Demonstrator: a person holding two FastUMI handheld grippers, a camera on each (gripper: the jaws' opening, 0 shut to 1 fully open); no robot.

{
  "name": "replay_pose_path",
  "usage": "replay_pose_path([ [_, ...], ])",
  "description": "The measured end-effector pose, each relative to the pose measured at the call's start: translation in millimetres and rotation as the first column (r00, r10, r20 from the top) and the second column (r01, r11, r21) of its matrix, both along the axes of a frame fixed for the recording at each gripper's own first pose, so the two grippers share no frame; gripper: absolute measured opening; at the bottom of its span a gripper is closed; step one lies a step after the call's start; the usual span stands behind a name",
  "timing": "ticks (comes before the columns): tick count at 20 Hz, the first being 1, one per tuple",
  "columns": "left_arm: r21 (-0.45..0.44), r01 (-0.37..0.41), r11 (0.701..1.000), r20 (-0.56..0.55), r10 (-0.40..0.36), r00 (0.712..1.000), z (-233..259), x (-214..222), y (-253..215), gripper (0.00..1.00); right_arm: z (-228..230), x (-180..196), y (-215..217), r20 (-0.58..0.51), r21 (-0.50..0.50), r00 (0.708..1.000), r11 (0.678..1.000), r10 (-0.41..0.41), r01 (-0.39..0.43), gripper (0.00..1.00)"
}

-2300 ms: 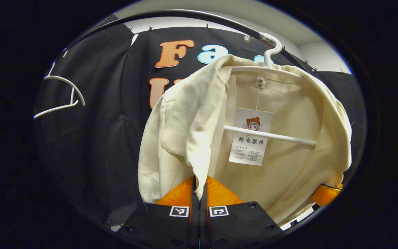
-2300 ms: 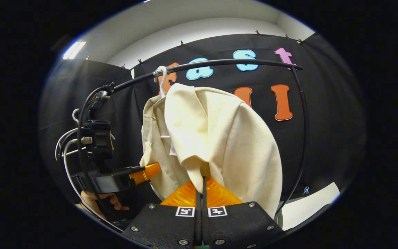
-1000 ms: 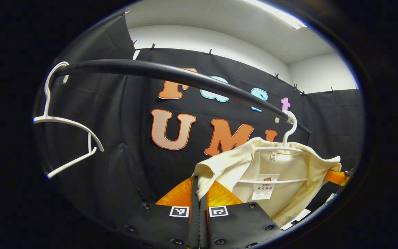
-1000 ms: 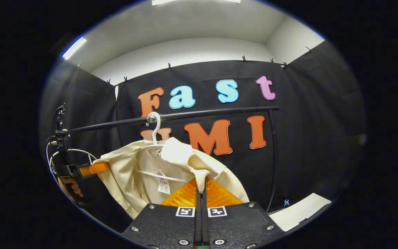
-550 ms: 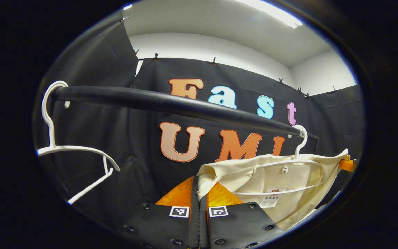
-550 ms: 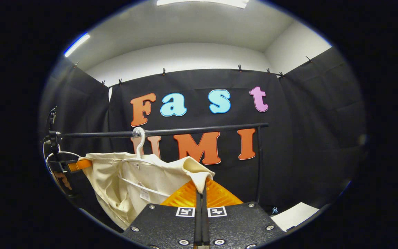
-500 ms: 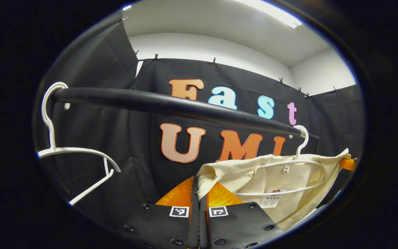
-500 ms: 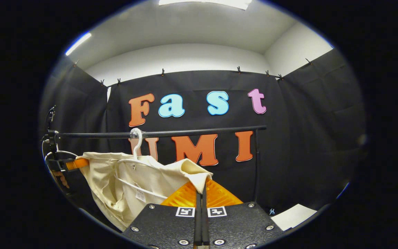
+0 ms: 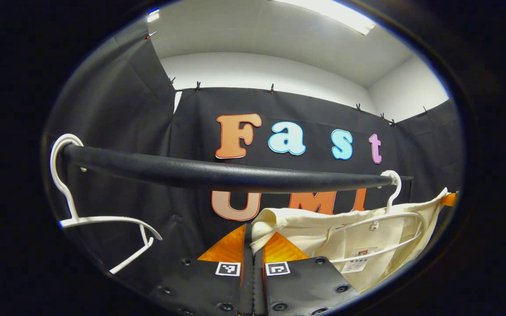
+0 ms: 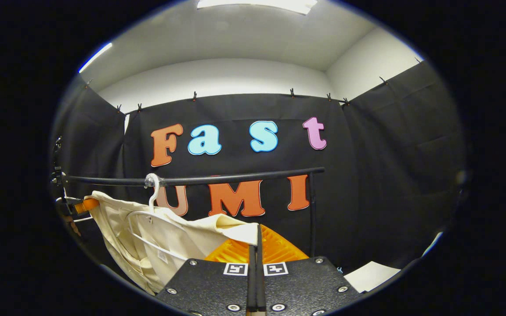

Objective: Grasp the clothes on the hanger with both hands and then place them into the laundry hamper below.

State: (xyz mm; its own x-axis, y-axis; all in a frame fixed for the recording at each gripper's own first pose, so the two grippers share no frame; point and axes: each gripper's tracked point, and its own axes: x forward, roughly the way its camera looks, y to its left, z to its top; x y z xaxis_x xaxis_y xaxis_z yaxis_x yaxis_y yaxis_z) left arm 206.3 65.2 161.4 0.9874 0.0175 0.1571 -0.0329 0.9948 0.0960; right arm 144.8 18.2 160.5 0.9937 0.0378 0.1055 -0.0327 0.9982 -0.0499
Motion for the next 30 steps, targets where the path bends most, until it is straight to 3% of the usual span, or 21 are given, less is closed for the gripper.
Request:
replay_pose_path([
  [12, 0.010, -0.001, 1.000, 0.026, 0.001, 1.000, 9, 0, 3, 0.07, 42, 25, -17, 0.038, -0.125, 0.999, 0.992, -0.015, 0.020, 0.00],
  [21, 0.092, -0.084, 0.992, -0.003, 0.085, 0.996, -19, -7, 17, 0.07, -39, 32, -20, -0.115, -0.118, 0.993, 0.992, 0.027, -0.040, 0.00],
  [30, 0.067, -0.083, 0.994, -0.090, 0.089, 0.992, -61, -3, 19, 0.07, -93, 30, -37, -0.202, -0.057, 0.979, 0.997, 0.041, -0.054, 0.00],
])
